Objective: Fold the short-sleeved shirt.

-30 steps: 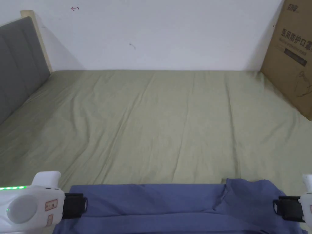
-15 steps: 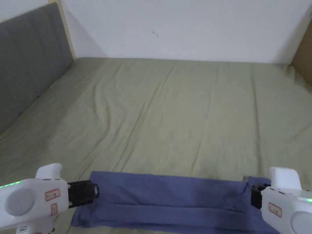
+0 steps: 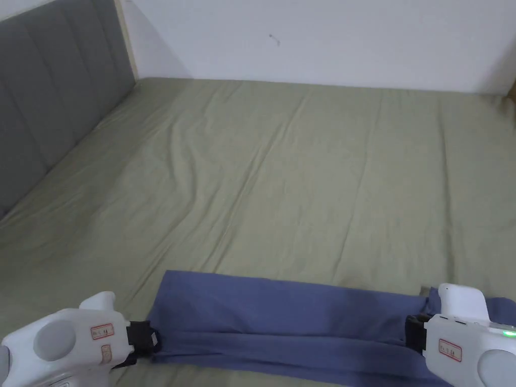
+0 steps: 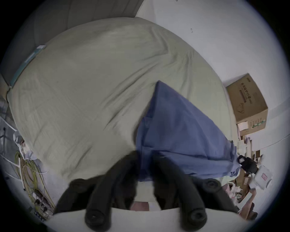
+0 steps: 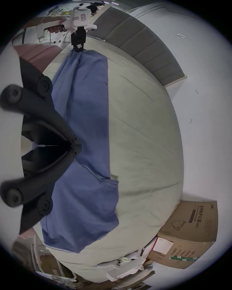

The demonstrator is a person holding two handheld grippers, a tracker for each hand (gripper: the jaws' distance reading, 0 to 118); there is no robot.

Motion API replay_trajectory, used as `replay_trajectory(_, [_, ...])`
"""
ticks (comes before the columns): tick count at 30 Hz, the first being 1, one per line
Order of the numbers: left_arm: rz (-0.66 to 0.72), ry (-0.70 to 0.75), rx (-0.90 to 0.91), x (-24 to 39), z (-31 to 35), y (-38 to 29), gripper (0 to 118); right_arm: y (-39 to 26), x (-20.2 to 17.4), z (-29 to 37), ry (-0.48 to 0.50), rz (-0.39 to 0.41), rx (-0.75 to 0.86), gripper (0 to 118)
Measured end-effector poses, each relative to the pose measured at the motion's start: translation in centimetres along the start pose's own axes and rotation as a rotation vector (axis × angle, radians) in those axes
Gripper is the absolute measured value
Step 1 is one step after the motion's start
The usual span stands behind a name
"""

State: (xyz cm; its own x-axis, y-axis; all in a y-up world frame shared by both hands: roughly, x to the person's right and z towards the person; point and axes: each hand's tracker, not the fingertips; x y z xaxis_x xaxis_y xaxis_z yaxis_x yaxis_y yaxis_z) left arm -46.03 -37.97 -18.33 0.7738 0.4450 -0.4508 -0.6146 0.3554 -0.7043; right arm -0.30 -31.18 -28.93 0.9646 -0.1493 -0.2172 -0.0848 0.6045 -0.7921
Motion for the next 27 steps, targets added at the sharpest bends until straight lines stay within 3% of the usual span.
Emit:
replay_trajectory(9, [-0.127, 0.066, 0.044, 4.5, 2.1, 1.5, 9, -0.6, 3.4, -1.7, 0.009, -0.038, -0.008, 0])
replay_trajectory(13, [-0.361, 0.085, 0.145, 10.9, 4.9, 2.2, 9, -0.7, 5.0, -1.4, 0.013, -0.082, 0.001, 0])
replay_trajectory(18, [-0.647, -0.013, 0.191, 21.6, 5.9, 0.6, 9, -1.0, 7.3, -1.0, 0.010, -0.136, 0.016, 0])
replay_trajectory(23, [-0.959, -0.107, 0.120, 30.5, 2.1, -4.8, 9, -2.4, 9.6, -0.4, -0.004, -0.216, 0.015, 0])
replay_trajectory(27, [-1.080, -0.170, 0.047, 34.2, -2.5, -10.1, 9, -3.9, 12.6, -0.4, -0.032, -0.284, -0.001, 0])
